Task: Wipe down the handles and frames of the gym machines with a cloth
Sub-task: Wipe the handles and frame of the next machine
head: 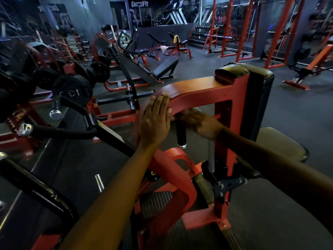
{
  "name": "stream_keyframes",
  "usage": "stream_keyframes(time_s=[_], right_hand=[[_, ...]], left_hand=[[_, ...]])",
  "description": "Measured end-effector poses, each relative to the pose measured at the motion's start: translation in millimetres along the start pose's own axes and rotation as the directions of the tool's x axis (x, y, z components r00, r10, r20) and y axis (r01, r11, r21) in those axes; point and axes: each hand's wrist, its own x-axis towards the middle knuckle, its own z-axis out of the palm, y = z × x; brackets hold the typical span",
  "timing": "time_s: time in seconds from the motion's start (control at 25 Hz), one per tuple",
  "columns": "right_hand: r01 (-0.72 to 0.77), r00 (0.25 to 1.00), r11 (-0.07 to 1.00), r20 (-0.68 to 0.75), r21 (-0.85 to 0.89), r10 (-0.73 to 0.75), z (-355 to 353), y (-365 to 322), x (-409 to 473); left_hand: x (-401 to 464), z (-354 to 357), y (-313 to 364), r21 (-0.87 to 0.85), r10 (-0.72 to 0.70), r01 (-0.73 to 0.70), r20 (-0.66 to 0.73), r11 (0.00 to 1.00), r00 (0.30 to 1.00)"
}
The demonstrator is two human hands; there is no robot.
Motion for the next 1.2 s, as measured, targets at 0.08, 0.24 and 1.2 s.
stream_keyframes(time_s=[0.08, 0.24, 1.2], right_hand=[[-0.039, 0.999, 0.999, -0.035, 0.001, 0.039, -3.1, 13.6, 17.3], [-0.188, 0.979, 0.850, 0.165, 0.491, 0.121, 22.4, -23.5, -21.5], [-0.074, -0.042, -0.526, 0.524, 0.847, 0.851, -19.5, -51.6, 92.3]], left_hand=[[-1.7, 0.2, -0.6, 0.001, 0.007, -0.007, 0.002, 1.000, 1.000], [0.8, -0.5, 0.2, 0.007, 0.005, -0.005, -0.016, 1.000, 1.000], [-0.5, 1.5, 2.4, -0.023, -0.015, 0.014, -0.050, 1.000, 0.999]])
